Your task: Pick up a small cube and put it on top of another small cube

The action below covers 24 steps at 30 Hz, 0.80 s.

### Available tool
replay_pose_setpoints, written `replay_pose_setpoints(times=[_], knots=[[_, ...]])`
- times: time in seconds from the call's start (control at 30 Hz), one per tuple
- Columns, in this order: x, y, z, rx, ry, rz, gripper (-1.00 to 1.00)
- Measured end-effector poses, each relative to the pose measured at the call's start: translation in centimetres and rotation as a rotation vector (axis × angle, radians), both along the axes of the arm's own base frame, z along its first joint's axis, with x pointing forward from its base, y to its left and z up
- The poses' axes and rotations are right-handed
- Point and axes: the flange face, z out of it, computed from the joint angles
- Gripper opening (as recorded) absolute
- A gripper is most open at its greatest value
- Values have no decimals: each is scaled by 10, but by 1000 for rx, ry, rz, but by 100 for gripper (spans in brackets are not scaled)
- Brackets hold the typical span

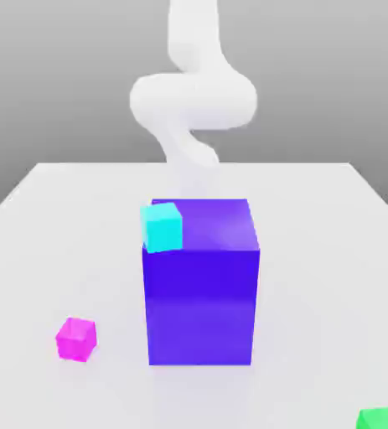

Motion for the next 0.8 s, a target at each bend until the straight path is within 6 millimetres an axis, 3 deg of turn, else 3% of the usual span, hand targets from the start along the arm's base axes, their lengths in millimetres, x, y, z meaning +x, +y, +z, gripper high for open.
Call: replay_pose_setpoints(times=[0.4,0.8], knots=[[23,-95,-72,-338,111,372,0],[44,-155,-177,-633,240,835,0]])
